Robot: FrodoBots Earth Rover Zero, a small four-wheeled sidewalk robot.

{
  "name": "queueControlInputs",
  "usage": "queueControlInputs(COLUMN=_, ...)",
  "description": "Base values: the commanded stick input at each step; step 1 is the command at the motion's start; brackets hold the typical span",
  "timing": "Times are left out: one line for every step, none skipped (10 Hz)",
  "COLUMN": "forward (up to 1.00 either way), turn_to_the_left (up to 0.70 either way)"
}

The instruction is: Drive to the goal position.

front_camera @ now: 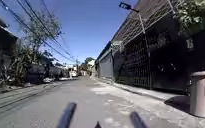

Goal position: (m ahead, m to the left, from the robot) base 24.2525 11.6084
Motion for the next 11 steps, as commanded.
queueControlInputs(forward=1.0, turn_to_the_left=0.06)
queueControlInputs(forward=1.0, turn_to_the_left=0.13)
queueControlInputs(forward=1.0, turn_to_the_left=0.03)
queueControlInputs(forward=1.0, turn_to_the_left=0.0)
queueControlInputs(forward=1.0, turn_to_the_left=0.07)
queueControlInputs(forward=1.0, turn_to_the_left=0.04)
queueControlInputs(forward=1.0, turn_to_the_left=0.03)
queueControlInputs(forward=1.0, turn_to_the_left=0.04)
queueControlInputs(forward=1.0, turn_to_the_left=0.02)
queueControlInputs(forward=1.0, turn_to_the_left=0.0)
queueControlInputs(forward=1.0, turn_to_the_left=0.0)
